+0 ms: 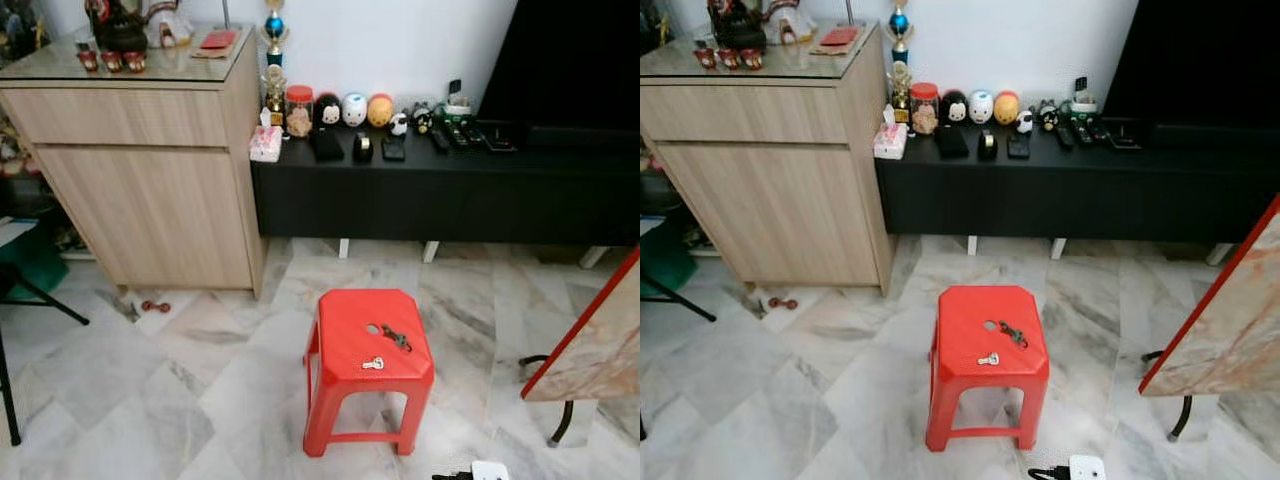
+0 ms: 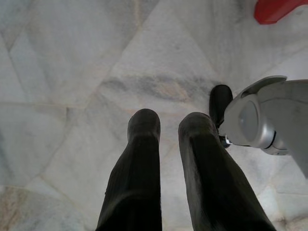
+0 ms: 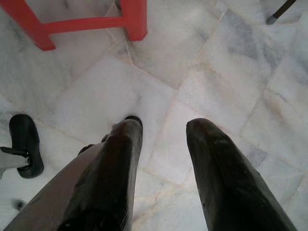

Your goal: Hang keys on a hook

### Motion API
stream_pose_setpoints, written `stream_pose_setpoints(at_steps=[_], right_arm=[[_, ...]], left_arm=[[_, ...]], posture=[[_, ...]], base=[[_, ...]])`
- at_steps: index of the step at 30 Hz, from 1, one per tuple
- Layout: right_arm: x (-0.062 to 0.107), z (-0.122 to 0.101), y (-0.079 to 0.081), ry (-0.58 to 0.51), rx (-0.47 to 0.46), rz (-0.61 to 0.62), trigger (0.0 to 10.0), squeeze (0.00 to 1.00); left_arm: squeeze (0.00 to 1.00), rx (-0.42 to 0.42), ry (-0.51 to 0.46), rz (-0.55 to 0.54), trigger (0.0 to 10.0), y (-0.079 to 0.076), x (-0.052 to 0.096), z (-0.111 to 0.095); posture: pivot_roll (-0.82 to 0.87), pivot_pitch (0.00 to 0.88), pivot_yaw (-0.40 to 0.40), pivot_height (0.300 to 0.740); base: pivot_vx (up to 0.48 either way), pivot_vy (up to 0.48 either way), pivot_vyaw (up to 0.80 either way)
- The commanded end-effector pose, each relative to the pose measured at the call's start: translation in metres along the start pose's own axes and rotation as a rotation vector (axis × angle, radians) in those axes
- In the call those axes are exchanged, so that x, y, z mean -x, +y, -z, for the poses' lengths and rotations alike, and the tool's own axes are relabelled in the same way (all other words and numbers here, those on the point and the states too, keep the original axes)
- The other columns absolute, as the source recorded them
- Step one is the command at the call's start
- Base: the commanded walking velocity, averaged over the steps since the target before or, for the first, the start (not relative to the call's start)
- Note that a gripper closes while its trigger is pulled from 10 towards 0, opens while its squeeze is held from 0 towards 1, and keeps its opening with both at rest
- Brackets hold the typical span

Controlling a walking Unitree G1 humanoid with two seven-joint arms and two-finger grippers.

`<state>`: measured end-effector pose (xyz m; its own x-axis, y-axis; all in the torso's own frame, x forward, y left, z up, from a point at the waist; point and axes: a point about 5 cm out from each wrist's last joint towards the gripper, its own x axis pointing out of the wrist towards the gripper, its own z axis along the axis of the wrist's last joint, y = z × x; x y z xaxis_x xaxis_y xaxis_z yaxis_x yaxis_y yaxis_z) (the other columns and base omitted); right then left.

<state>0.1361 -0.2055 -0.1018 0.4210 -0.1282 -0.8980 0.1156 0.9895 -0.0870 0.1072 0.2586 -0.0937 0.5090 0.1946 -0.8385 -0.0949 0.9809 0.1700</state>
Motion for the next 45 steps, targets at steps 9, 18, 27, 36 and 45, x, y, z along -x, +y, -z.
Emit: stream_pose_setpoints(at_steps=[9,18,27,36,45], right_arm=[[-0.001,-0.004,0.006,-0.011,0.045,-0.021,10.0,0.0],[0.0,-0.003,0.009,-0.012,0.037,-0.027,10.0,0.0],[-0.001,-0.006,0.011,-0.015,-0.001,-0.029,10.0,0.0],[-0.001,-0.008,0.011,-0.02,-0.022,-0.026,10.0,0.0],[-0.001,-0.009,0.011,-0.022,-0.03,-0.027,10.0,0.0]], left_arm=[[0.0,0.001,0.022,0.015,10.0,-0.002,0.001,0.005],[0.0,-0.01,0.023,0.02,10.0,0.0,0.001,0.005],[0.0,-0.019,0.017,0.027,10.0,0.001,0.0,0.002],[0.0,-0.015,0.014,0.03,10.0,0.0,0.0,0.001],[0.0,-0.011,0.012,0.029,10.0,0.0,0.0,-0.001]], posture=[[0.17,0.0,-0.019,0.74],[0.17,0.0,-0.007,0.74],[0.17,0.0,-0.004,0.74],[0.18,0.0,-0.011,0.74],[0.17,0.0,-0.008,0.74]], base=[[0.0,0.0,0.4],[0.0,0.0,0.73],[0.256,0.0,0.05],[0.289,0.0,0.0],[0.3,0.0,0.0]])
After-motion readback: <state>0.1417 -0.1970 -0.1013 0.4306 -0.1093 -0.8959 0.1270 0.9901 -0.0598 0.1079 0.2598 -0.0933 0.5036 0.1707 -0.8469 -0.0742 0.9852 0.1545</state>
